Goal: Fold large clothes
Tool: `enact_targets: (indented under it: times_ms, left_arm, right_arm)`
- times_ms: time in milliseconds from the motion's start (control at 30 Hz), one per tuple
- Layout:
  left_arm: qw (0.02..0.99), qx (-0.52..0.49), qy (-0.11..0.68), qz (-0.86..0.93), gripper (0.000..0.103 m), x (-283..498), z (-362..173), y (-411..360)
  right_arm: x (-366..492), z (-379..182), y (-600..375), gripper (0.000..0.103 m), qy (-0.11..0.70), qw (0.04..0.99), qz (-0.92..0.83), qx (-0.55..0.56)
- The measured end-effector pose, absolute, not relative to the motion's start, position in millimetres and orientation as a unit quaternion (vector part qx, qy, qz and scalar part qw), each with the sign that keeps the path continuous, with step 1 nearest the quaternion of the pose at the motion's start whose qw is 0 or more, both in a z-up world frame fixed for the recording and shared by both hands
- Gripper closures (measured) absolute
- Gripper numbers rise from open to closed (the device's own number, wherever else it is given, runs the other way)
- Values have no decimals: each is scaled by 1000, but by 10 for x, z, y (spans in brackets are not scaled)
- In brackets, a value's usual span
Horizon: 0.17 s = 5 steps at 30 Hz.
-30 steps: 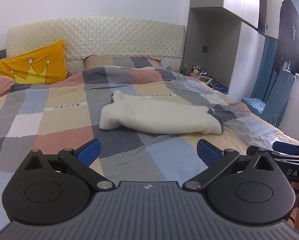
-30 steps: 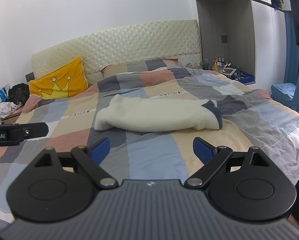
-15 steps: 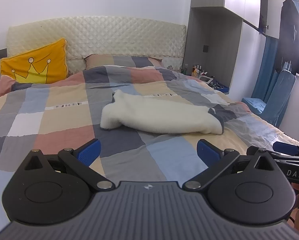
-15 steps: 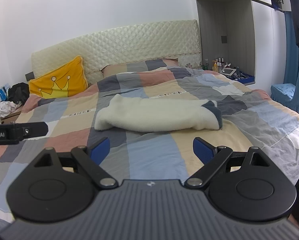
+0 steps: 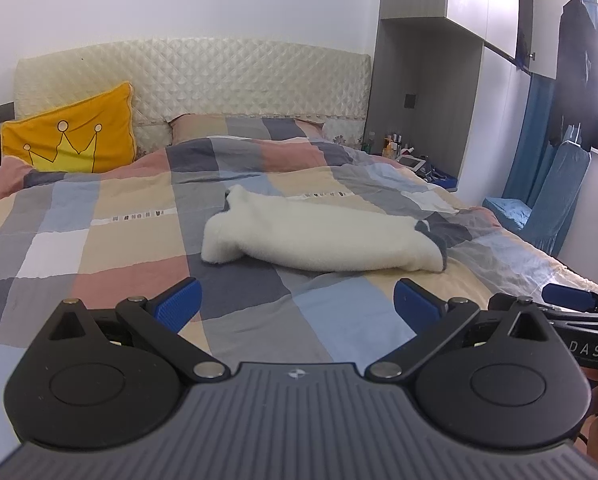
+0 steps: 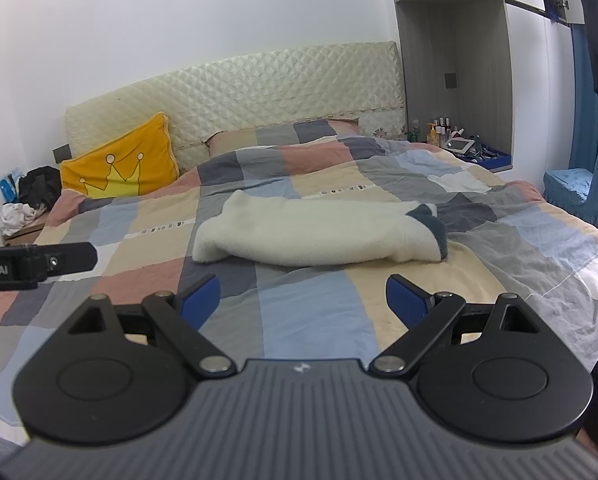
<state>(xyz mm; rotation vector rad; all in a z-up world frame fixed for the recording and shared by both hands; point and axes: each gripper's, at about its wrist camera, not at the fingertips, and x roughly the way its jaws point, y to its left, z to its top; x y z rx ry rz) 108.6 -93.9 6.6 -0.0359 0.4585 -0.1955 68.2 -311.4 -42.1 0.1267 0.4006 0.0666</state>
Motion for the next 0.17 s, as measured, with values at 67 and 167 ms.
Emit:
enact_targets:
  times_ms: [67, 167]
  left_arm:
    - [969, -17, 226, -96, 0, 1082, 72, -936]
    - [969, -18, 225, -97, 0, 1076, 80, -931]
  right_arm:
    - [683, -421, -3116, 12, 199, 977, 34, 63]
    - [676, -416, -3114, 12, 199, 977, 34, 63]
